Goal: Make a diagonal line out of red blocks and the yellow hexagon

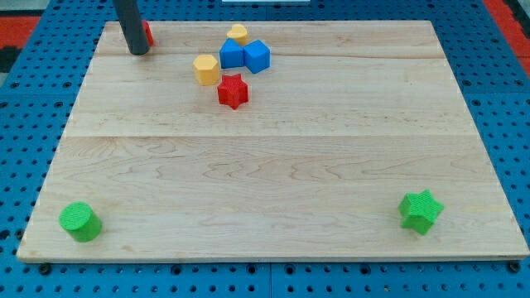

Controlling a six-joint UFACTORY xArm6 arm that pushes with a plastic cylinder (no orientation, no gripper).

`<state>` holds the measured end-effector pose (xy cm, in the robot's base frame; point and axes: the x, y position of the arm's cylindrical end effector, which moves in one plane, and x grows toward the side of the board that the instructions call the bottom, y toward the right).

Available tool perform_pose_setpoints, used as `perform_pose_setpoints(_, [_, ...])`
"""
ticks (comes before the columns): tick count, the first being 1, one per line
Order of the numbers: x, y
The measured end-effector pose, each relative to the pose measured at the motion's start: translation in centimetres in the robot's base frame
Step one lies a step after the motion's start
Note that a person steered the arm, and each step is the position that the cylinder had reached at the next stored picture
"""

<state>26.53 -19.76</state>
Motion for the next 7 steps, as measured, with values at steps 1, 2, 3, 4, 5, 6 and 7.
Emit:
perform_pose_setpoints(1, [-3.6,5.0])
perform_pose_setpoints(2, [-7.2,7.0])
perform_pose_setpoints(3, [-7.3,2.3])
perform_pose_setpoints(4, [-6.3,-4.3])
perform_pose_setpoints(5, [-1.6,-4.6])
perform_pose_setpoints(6, [0.5,1.0])
perform_pose_setpoints(7, [-1.6,-2.4])
